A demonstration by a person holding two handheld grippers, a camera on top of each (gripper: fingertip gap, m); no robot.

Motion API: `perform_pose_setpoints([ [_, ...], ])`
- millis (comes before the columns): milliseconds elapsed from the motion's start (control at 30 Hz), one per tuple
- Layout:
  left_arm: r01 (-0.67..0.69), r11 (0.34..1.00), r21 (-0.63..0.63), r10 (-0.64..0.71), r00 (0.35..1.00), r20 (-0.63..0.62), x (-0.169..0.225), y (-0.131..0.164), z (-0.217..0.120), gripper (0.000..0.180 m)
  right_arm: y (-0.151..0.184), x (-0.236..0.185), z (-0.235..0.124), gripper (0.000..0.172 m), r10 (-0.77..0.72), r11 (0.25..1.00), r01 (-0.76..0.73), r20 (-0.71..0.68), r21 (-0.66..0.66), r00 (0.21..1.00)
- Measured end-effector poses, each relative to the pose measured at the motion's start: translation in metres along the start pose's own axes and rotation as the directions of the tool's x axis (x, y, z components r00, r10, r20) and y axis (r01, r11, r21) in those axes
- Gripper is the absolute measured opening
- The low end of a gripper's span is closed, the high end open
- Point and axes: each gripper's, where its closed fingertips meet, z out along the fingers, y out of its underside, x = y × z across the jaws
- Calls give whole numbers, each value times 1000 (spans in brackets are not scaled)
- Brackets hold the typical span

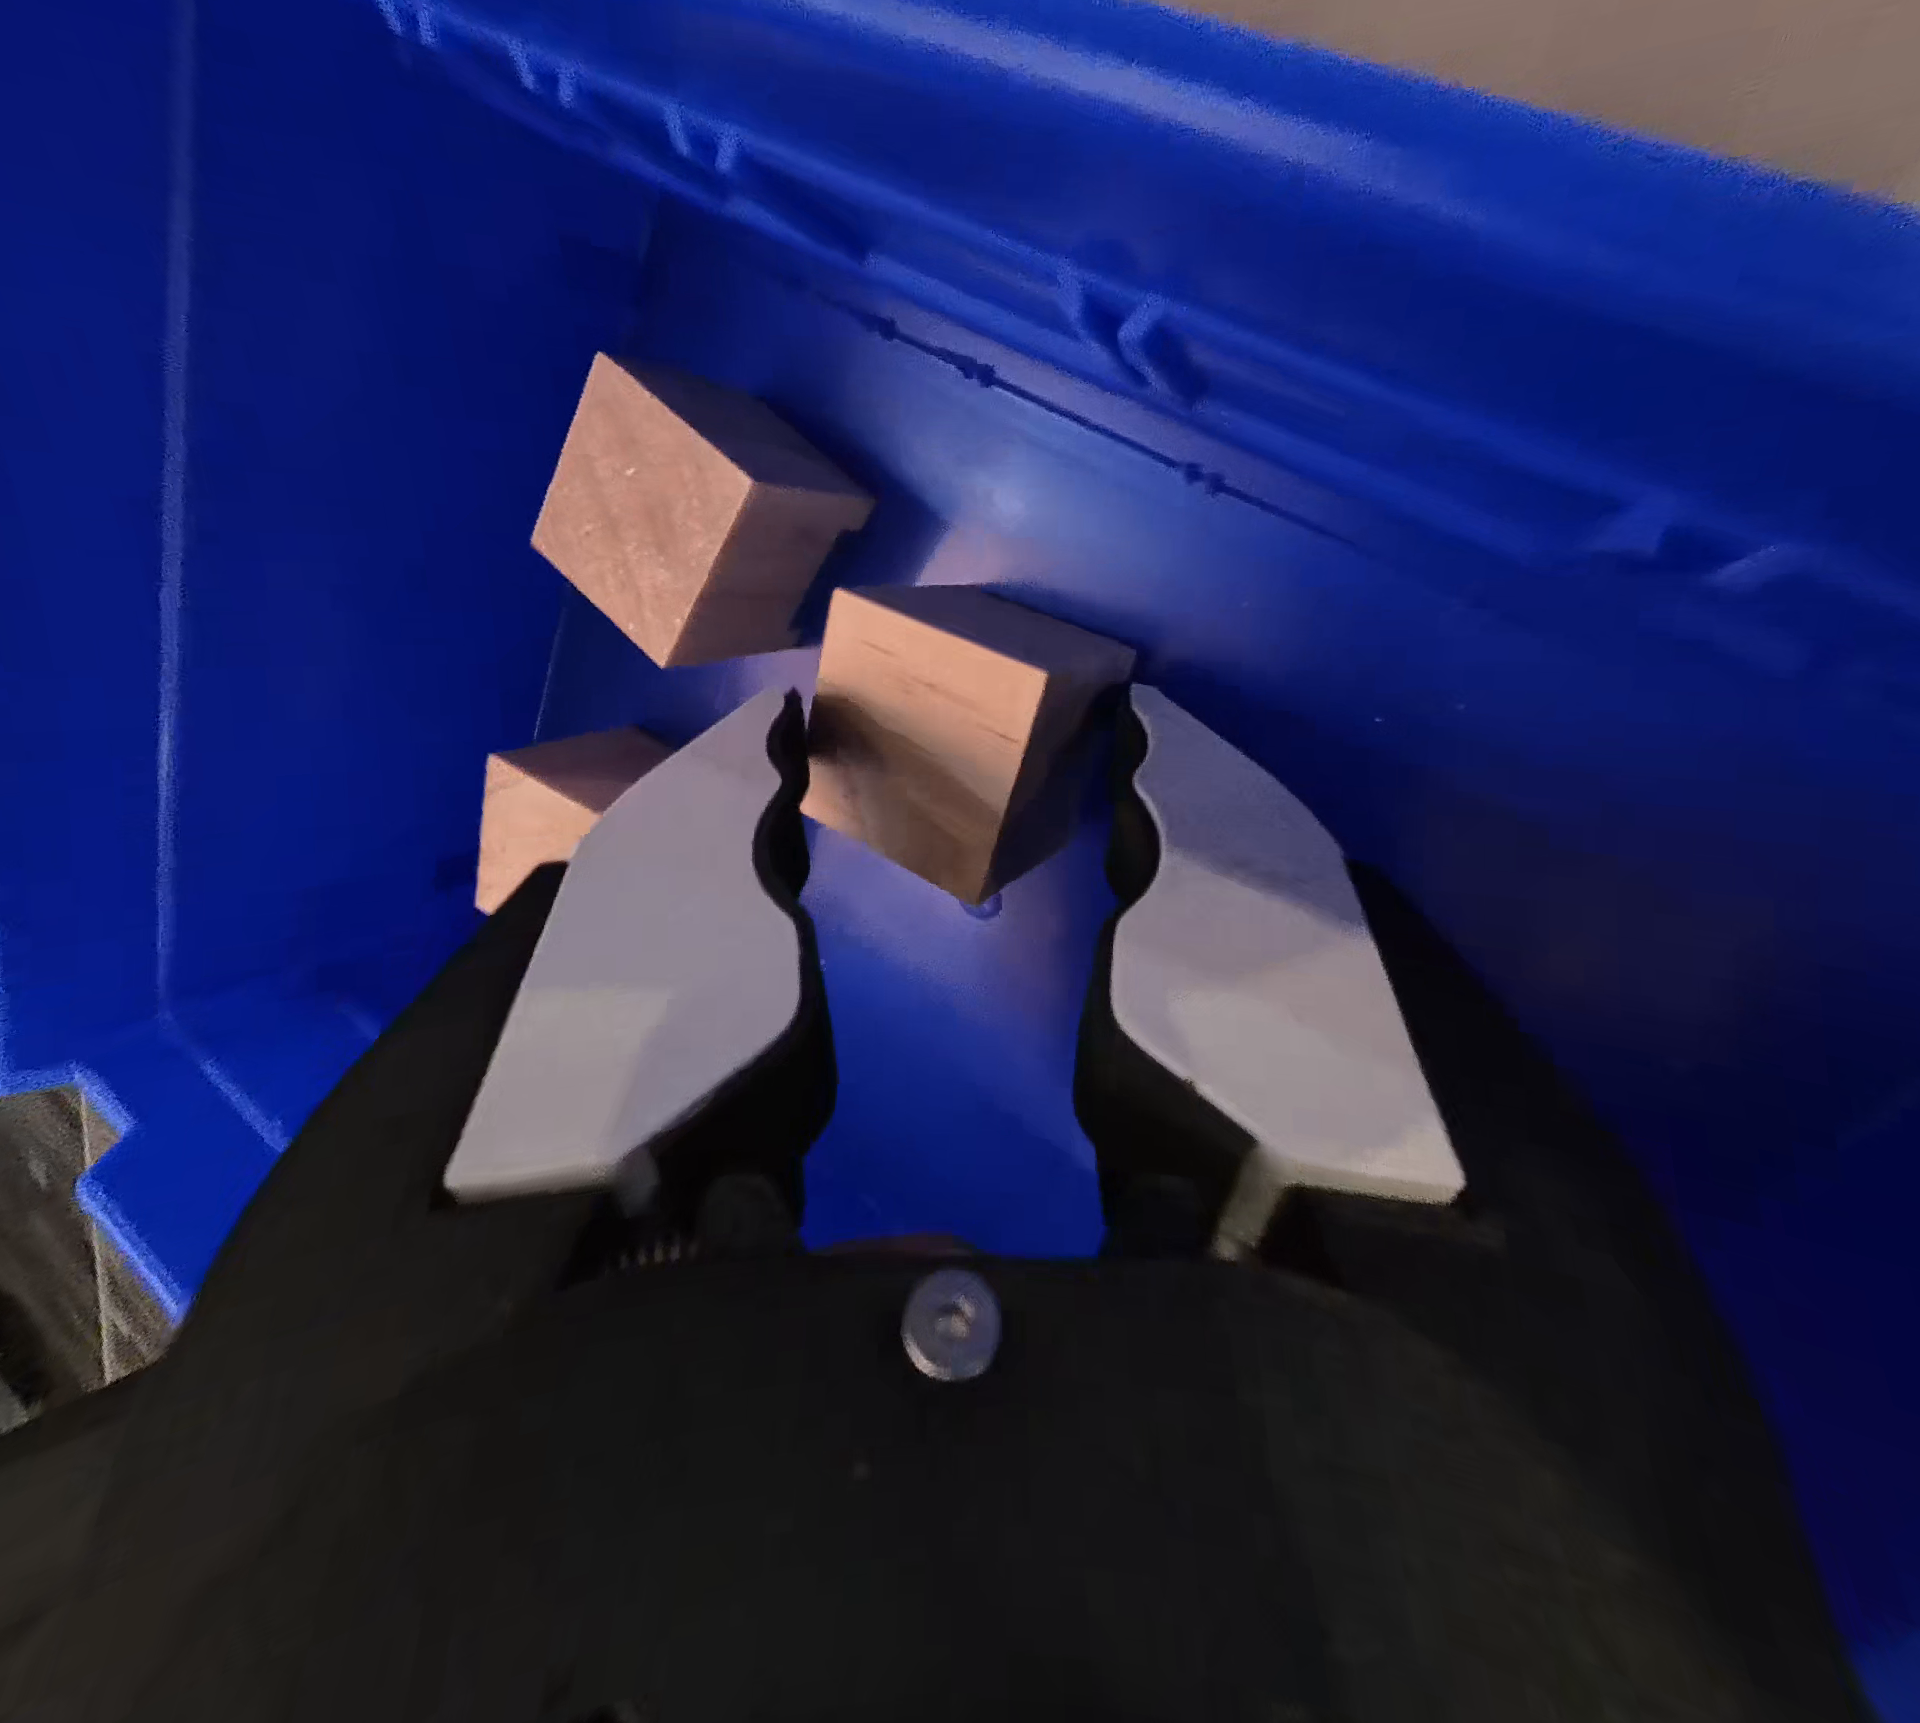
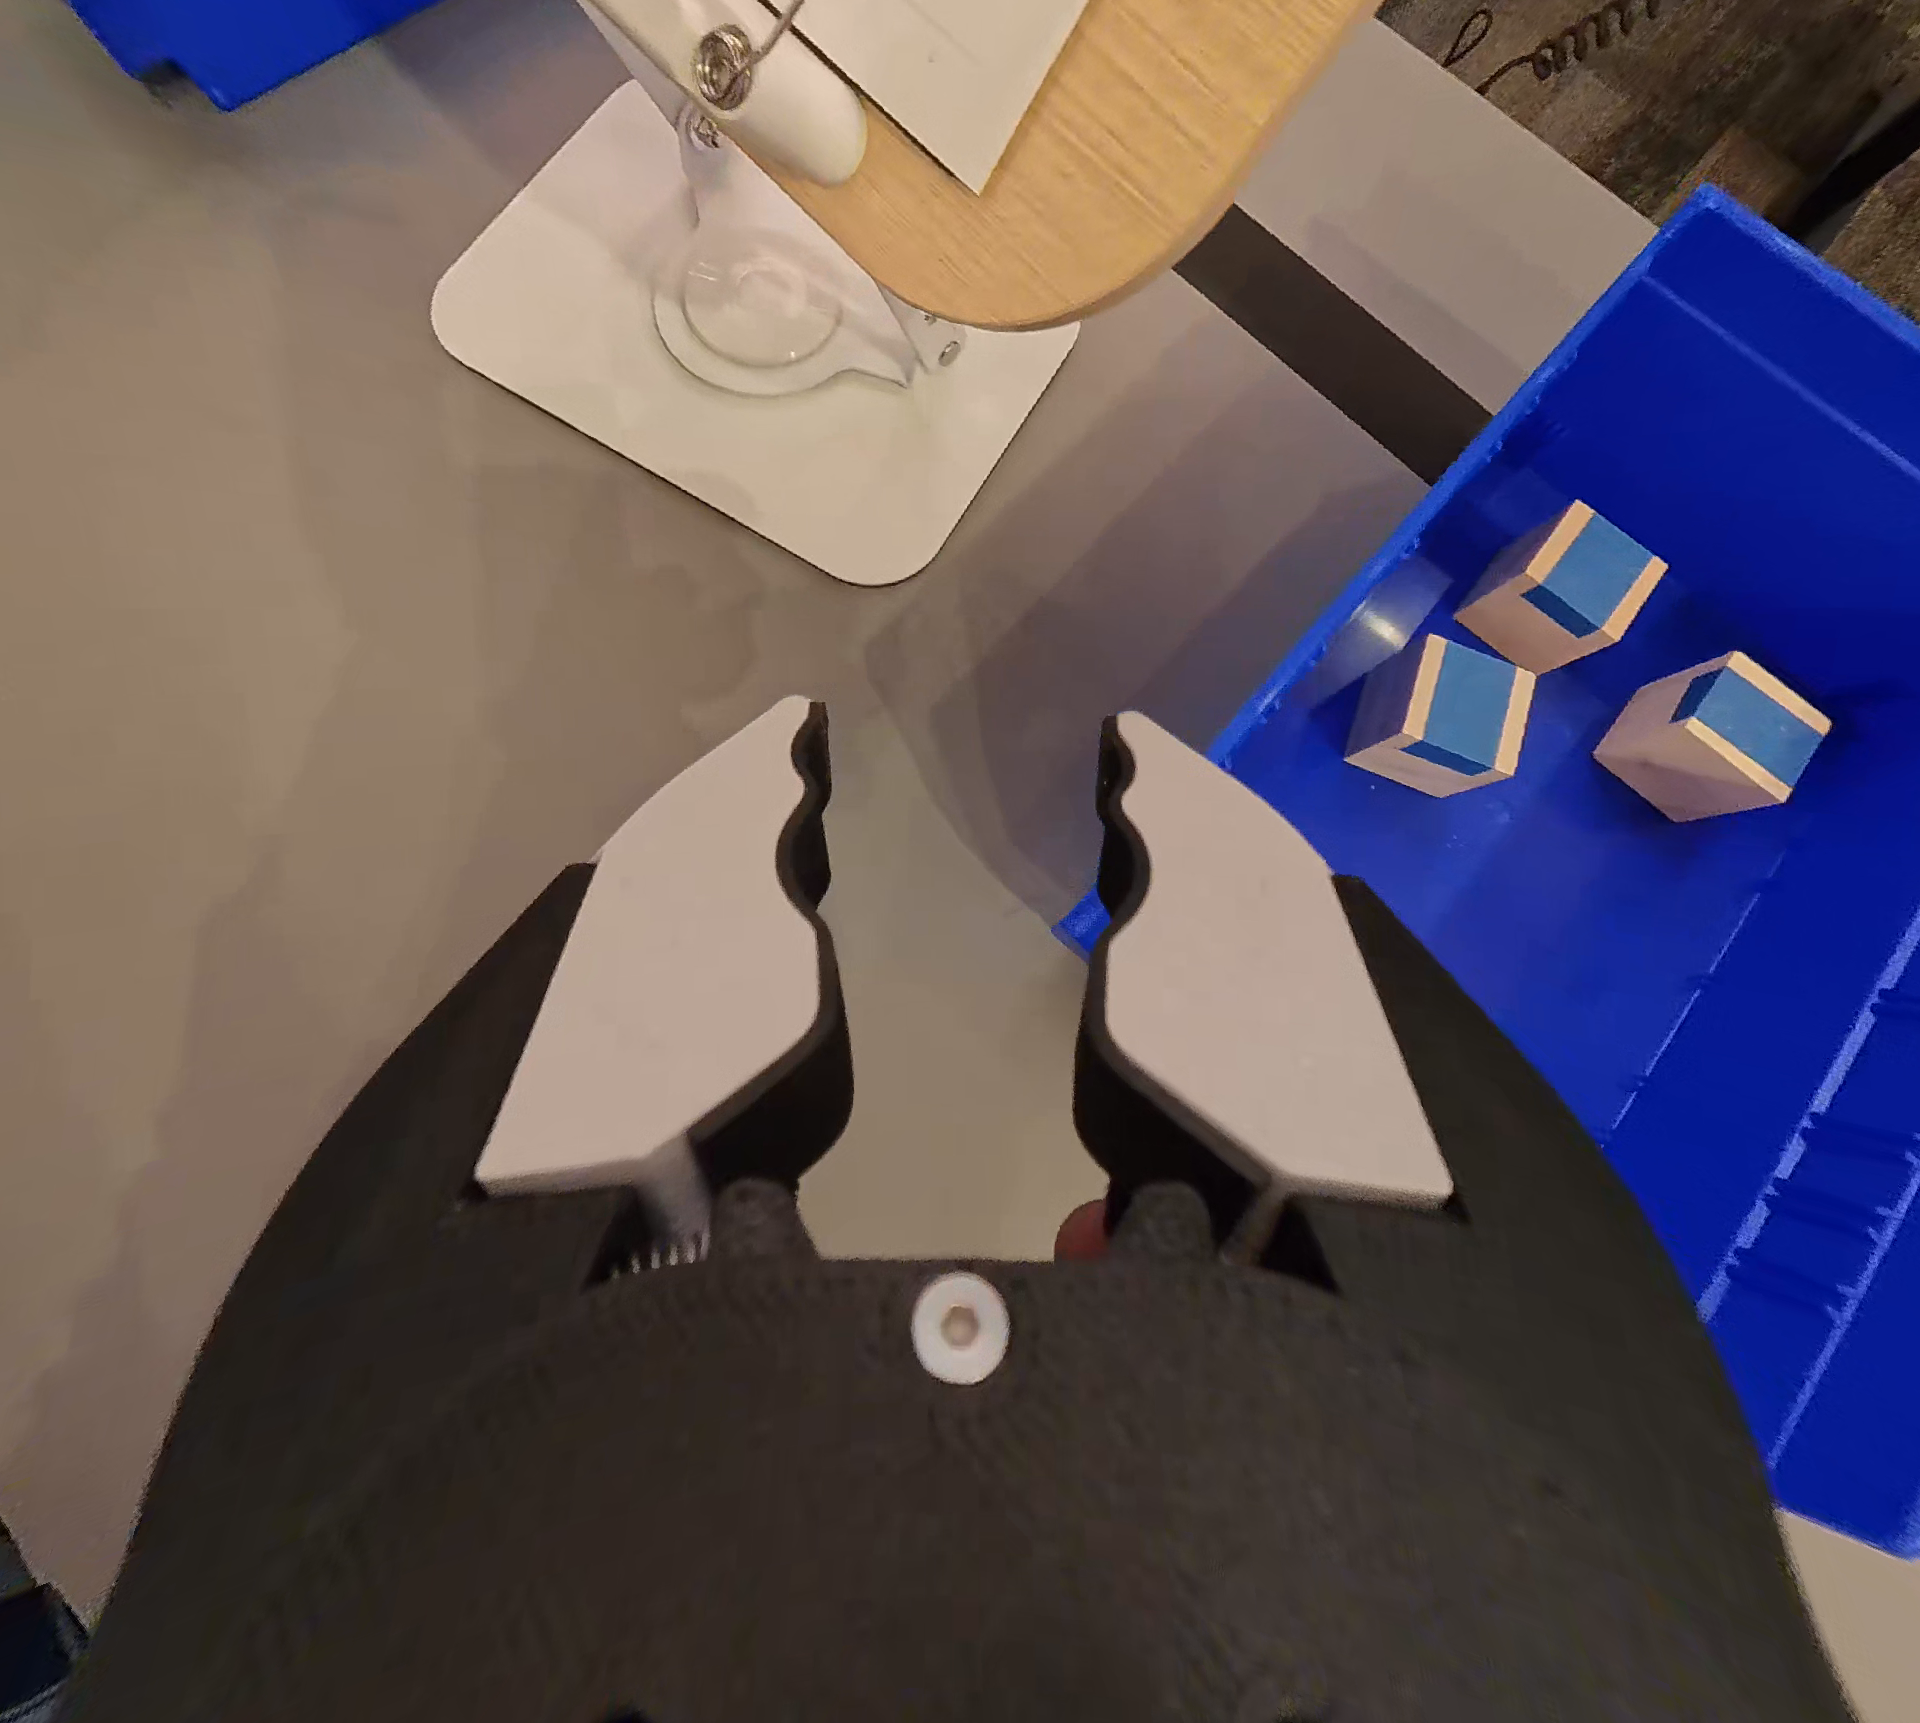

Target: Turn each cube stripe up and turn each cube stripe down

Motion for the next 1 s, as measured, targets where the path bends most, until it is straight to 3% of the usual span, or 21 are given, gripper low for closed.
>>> perform_pose_setpoints([
  [133,16,1000,-6,-15,998,68,-2,7,-6,50,-7,-9,-2,50,-15,1000,15,15,22,1000],
  [433,51,998,45,-55,994,91,12,12,-27,48,-26,-42,-9,50,-55,996,49,89,73,994],
  [533,96,984,148,-116,984,135,8,4,-47,48,-40,-62,-13,50,-65,991,45,157,126,985],
  [667,130,938,323,-217,943,252,2,-9,-86,48,-66,-107,-15,50,-48,974,-36,358,225,933],
  [900,-45,792,608,-273,866,419,48,-78,-193,47,-111,-181,6,58,-48,936,-173,601,305,798],
  [1000,-125,677,725,-271,874,404,88,-122,-240,47,-127,-206,14,65,2,918,-296,742,265,670],
])
